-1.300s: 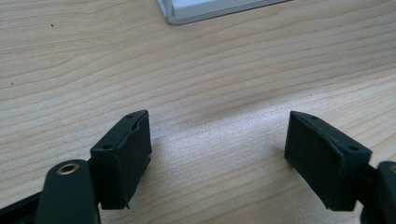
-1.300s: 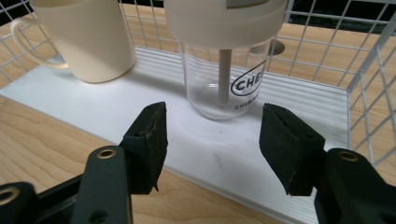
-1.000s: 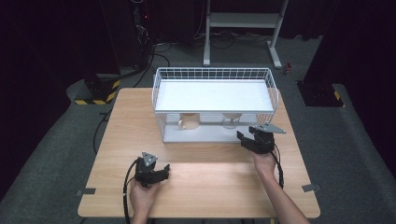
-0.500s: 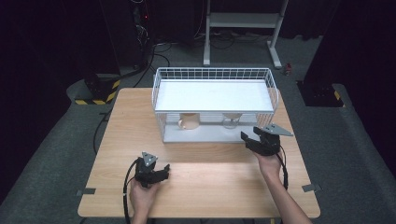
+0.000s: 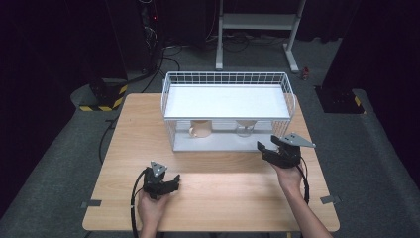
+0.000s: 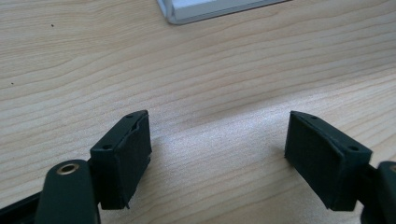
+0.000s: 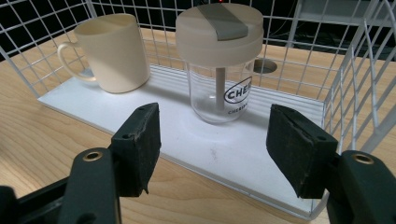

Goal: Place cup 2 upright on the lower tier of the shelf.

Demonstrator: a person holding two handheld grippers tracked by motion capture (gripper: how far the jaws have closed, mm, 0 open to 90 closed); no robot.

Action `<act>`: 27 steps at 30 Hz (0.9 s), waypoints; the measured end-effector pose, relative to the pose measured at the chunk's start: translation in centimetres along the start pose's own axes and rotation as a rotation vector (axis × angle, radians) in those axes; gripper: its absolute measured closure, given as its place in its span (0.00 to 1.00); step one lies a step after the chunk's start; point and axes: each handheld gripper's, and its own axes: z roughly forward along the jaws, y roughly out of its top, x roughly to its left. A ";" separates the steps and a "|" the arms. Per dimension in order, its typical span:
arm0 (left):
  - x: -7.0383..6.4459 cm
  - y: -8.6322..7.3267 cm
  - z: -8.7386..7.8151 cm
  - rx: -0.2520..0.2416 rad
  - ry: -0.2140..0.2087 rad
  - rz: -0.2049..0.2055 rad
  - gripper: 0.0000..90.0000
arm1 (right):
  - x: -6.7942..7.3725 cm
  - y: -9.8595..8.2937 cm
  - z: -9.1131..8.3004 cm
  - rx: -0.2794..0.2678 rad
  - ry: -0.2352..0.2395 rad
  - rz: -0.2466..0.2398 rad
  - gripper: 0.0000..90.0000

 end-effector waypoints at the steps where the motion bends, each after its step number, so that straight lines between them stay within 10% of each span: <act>1: 0.0 0.0 0.0 -0.001 -0.001 -0.001 0.25 | 0.0 0.0 -0.1 -0.001 -0.001 -0.002 0.39; 27: 0.0 0.0 0.0 0.003 0.000 0.004 0.25 | -0.7 -0.9 -2.6 -0.038 0.004 0.019 0.38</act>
